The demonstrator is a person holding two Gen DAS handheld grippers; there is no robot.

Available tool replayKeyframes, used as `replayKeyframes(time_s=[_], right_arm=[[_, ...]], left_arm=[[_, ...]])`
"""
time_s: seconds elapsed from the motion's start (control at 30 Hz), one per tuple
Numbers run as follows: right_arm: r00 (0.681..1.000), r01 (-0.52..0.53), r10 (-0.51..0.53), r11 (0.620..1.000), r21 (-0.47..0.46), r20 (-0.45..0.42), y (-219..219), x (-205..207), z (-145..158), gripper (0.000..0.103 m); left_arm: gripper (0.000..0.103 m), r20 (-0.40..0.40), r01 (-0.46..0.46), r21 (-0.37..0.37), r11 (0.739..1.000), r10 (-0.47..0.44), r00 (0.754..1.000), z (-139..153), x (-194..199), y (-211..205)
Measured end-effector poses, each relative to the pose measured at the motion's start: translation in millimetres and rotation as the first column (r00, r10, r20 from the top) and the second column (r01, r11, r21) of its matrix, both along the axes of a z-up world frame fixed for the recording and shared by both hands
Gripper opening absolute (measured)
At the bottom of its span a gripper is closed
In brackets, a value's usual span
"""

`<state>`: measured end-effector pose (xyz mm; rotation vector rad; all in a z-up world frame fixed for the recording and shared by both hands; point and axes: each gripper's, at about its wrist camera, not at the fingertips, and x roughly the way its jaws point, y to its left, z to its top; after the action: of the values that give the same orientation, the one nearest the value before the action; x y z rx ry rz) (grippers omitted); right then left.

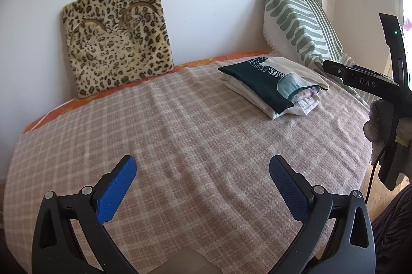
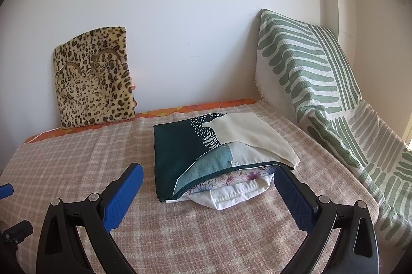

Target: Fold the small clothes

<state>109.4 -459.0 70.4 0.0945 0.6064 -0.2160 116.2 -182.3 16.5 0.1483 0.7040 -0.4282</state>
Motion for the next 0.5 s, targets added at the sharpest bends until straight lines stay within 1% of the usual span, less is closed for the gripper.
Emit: replayKeyframes(time_s=[0.5], right_arm=[[1.000,-0.004,0.004,1.000,-0.004,0.000,0.3,1.0,-0.3,0.103]], left_arm=[[0.103,0.012,0.011,0.004,1.000,-0.012,1.000,4.6,-5.8,-0.2]])
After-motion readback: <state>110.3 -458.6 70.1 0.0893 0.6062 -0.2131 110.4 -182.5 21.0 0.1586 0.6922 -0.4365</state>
